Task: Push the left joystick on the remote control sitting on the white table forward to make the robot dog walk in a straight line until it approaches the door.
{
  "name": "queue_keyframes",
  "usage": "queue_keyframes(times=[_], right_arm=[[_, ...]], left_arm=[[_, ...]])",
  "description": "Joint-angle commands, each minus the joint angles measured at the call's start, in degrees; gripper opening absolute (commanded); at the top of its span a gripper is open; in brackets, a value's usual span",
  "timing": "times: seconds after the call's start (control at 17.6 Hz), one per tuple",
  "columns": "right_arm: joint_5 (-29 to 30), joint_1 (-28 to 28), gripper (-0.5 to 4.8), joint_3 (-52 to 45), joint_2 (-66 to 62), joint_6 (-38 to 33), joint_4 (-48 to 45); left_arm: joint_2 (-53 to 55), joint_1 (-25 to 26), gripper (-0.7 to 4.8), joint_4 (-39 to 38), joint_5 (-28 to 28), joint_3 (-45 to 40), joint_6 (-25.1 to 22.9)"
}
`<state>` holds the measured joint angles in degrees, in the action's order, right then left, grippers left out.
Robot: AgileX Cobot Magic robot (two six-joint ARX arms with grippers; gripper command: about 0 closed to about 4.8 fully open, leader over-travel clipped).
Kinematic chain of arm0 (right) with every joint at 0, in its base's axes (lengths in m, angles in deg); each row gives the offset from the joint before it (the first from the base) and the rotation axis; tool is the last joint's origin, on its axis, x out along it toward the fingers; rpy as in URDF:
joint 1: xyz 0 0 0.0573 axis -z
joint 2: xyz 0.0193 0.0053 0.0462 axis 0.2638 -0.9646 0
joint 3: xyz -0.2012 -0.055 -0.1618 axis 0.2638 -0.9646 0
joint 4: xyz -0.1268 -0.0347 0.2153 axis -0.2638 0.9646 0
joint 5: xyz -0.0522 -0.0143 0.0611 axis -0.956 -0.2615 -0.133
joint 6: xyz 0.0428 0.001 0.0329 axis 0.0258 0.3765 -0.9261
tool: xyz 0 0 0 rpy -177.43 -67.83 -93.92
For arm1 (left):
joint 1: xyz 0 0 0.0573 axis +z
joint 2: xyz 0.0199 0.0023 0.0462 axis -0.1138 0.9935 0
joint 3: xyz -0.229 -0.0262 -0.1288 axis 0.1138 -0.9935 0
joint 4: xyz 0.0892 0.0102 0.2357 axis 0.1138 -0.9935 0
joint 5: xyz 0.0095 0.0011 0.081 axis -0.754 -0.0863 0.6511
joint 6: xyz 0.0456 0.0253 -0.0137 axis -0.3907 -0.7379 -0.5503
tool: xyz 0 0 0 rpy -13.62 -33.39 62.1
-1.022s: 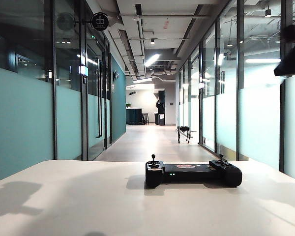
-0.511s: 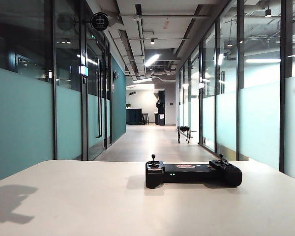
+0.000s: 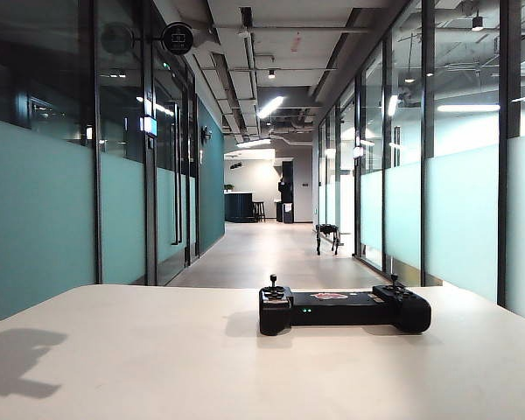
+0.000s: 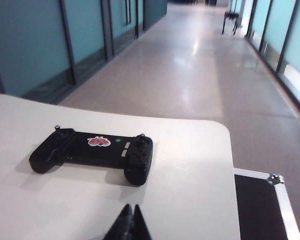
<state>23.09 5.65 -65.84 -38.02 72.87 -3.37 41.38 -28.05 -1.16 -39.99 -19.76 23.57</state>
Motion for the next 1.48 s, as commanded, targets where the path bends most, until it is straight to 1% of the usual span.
queue_keyframes(times=[0.06,0.23,0.34,0.51,0.91,1.36,1.48], right_arm=[[7.0,4.2,-0.06,-1.9,0.3,-1.1,-5.4],[6.3,7.7,-0.06,-2.7,0.3,-2.4,-8.0],[2.6,9.6,-0.06,-2.7,0.3,-2.4,-8.1],[-2.8,10.0,-0.06,-3.1,0.3,-2.4,-8.7],[-3.7,10.0,-0.04,-4.1,0.3,-2.4,-10.9],[-3.6,10.0,0.01,-4.1,0.3,-2.4,-8.8],[-3.6,10.0,0.01,-4.1,0.3,-2.4,-8.8]], left_arm=[[-0.1,-0.1,-0.05,0.4,0.2,0.2,0.1],[-0.1,-0.1,-0.05,0.4,0.2,0.2,0.1],[-0.1,-0.1,-0.05,0.4,0.2,0.2,0.1],[-0.1,-0.1,-0.05,0.4,0.2,0.2,0.1],[-0.1,-0.1,-0.05,0.4,0.2,0.2,0.1],[-0.1,-0.1,-0.05,0.4,0.2,0.2,0.1],[-1.2,0.1,-0.04,-0.4,4.0,0.1,0.1]])
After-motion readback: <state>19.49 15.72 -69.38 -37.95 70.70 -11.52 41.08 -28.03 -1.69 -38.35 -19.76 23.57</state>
